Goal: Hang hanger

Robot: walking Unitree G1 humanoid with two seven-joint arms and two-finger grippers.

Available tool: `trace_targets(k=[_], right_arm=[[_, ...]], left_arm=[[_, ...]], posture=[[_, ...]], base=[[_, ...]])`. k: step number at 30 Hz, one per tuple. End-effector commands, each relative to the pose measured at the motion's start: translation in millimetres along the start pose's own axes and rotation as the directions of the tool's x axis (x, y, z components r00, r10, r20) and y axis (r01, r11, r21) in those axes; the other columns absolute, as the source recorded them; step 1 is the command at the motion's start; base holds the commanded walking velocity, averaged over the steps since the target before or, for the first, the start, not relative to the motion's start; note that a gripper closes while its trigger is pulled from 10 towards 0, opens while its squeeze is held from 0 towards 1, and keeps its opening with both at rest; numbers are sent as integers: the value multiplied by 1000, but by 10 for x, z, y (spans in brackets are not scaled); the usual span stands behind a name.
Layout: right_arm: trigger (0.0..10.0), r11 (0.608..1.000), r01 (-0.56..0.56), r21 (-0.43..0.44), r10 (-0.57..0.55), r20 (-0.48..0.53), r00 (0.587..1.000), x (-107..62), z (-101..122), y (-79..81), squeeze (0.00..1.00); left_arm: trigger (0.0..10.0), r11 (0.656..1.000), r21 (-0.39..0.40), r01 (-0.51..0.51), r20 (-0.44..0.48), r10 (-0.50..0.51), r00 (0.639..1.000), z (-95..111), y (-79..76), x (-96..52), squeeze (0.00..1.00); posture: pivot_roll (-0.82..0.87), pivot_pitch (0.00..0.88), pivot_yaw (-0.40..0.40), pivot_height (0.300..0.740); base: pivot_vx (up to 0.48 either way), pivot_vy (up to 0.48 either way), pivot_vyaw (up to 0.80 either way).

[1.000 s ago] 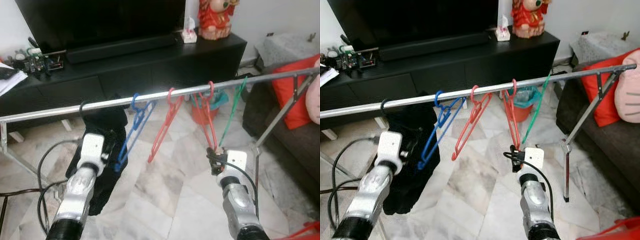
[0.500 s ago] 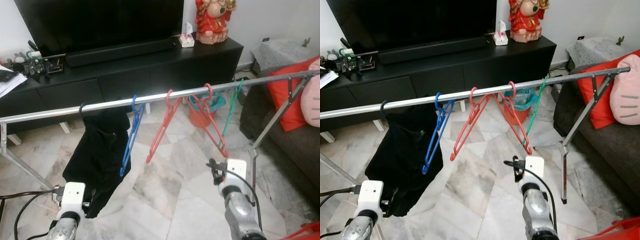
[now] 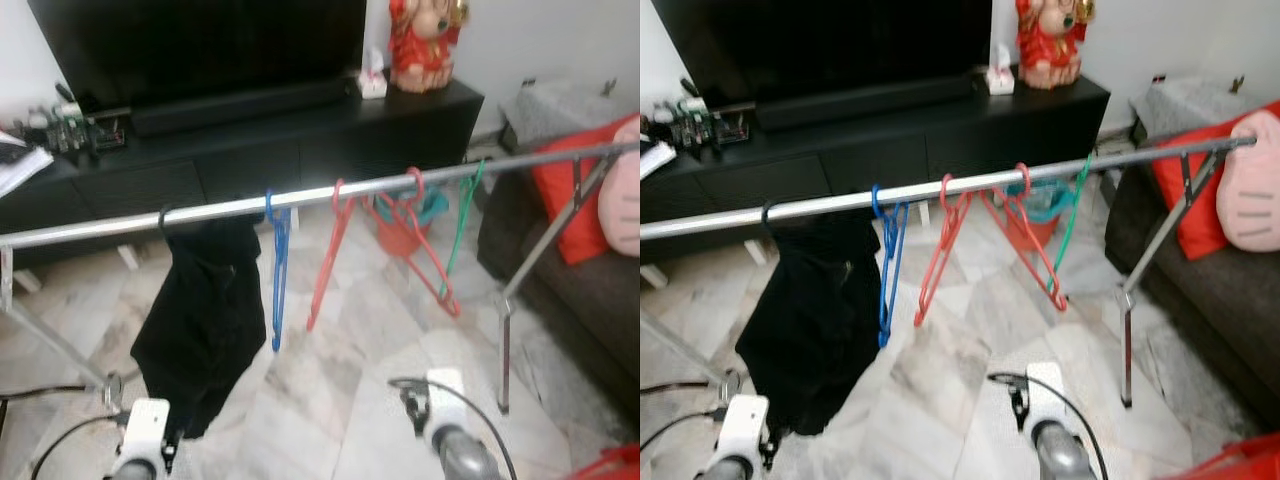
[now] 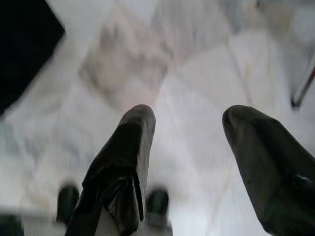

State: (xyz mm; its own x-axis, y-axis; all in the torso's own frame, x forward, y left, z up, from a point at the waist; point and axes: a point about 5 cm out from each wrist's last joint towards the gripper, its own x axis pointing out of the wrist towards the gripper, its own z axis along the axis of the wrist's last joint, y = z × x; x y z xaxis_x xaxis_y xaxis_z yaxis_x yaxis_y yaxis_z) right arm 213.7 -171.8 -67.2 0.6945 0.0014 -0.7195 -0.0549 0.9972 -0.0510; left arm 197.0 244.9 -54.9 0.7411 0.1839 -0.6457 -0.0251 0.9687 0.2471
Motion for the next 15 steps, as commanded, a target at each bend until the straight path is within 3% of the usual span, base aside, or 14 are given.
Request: trace_targets(k=[1, 4, 7, 11, 13, 14, 15], right_arm=[[10000, 1000, 0, -25, -2, -69, 998, -20, -121, -13, 0], [10000, 1000, 24, -4, -24, -75, 997, -24, -140, -10, 0], [10000, 998, 47, 33, -44, -77, 996, -25, -147, -9, 0], [10000, 996, 32, 85, -24, -91, 996, -21, -158, 70, 0], [10000, 998, 49, 29, -46, -107, 993, -25, -178, 54, 0], [10000, 995, 72, 75, -64, -105, 992, -28, -183, 41, 0], [10000, 961, 148, 232, -124, -115, 986, -33, -187, -28, 0]], left_arm=[[10000, 999, 31, 11, -95, -8, 995, -162, -56, -23, 0], [10000, 999, 46, 22, -177, -14, 984, -279, -99, -45, 0], [10000, 998, 58, 33, -199, -21, 980, -317, -130, -55, 0], [10000, 998, 50, 29, -222, -17, 975, -329, -185, -51, 0], [10000, 998, 52, 44, -213, -32, 977, -303, -227, -39, 0], [10000, 997, 57, 48, -210, -35, 977, -293, -239, -35, 0], [10000, 997, 57, 46, -209, -33, 977, -285, -243, -32, 0]], posture=[[-32, 0, 6, 740], [-51, 0, 17, 740], [-56, 0, 21, 740], [-58, 0, 27, 740], [-53, 0, 22, 740], [-53, 0, 22, 740], [-48, 0, 22, 740]], base=[[0, 0, 0], [0, 0, 0], [0, 0, 0], [0, -387, 0], [0, -394, 0], [0, -398, 0], [0, -394, 0]])
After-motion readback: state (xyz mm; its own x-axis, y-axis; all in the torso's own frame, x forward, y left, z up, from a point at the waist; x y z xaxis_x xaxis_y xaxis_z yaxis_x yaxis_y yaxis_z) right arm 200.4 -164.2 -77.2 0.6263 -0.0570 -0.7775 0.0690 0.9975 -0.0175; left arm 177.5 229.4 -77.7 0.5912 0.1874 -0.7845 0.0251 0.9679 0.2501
